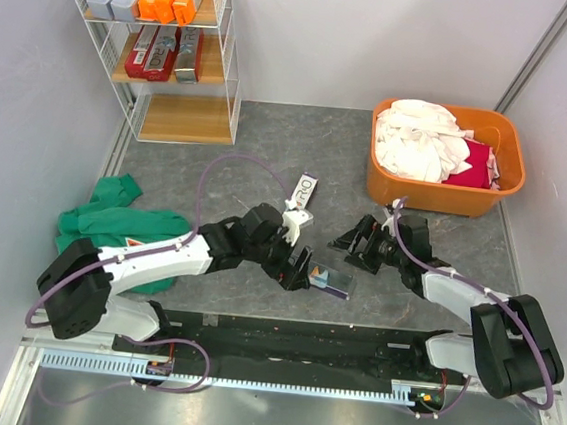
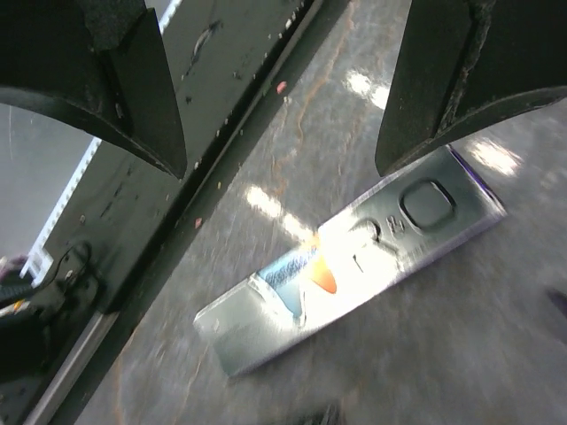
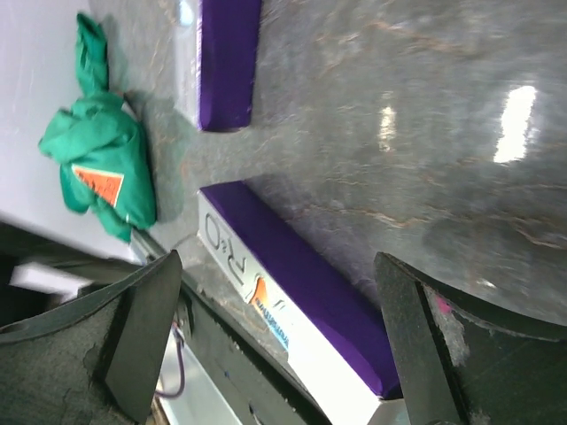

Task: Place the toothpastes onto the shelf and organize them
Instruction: Adjust the toothpaste at the center of the board.

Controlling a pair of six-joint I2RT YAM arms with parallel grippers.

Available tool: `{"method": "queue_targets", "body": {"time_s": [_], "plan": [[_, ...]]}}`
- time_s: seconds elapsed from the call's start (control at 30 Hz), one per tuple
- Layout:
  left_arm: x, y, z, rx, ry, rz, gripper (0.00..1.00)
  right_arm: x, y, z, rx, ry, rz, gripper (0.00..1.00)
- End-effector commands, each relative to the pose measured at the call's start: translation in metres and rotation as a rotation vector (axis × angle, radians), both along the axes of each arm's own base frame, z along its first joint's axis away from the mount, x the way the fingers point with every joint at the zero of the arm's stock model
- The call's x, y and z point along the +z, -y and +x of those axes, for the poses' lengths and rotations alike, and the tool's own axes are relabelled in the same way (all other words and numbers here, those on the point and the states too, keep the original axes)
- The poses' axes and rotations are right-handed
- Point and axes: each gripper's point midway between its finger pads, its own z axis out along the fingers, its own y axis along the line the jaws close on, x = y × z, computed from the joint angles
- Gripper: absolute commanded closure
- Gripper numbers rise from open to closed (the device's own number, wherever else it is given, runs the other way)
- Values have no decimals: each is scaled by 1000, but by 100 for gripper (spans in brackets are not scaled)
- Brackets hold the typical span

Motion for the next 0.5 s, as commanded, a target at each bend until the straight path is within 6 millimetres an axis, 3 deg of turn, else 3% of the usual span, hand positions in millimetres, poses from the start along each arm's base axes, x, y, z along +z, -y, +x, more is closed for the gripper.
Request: {"method": "queue_targets", "body": {"time_s": [0.0, 0.17, 0.4, 0.47], "plan": [[-28, 2, -18, 6, -137, -17, 6, 26, -16, 1, 128, 124, 45, 2], [-48, 3, -17, 27, -176, 12, 5, 19, -15, -15, 176, 109, 9, 2], [-74, 18, 7, 94, -173, 52, 4, 1, -12, -40, 224, 57, -3, 2], [-72, 28, 18, 106, -150, 34, 4, -3, -12, -48, 238, 42, -1, 2]]}}
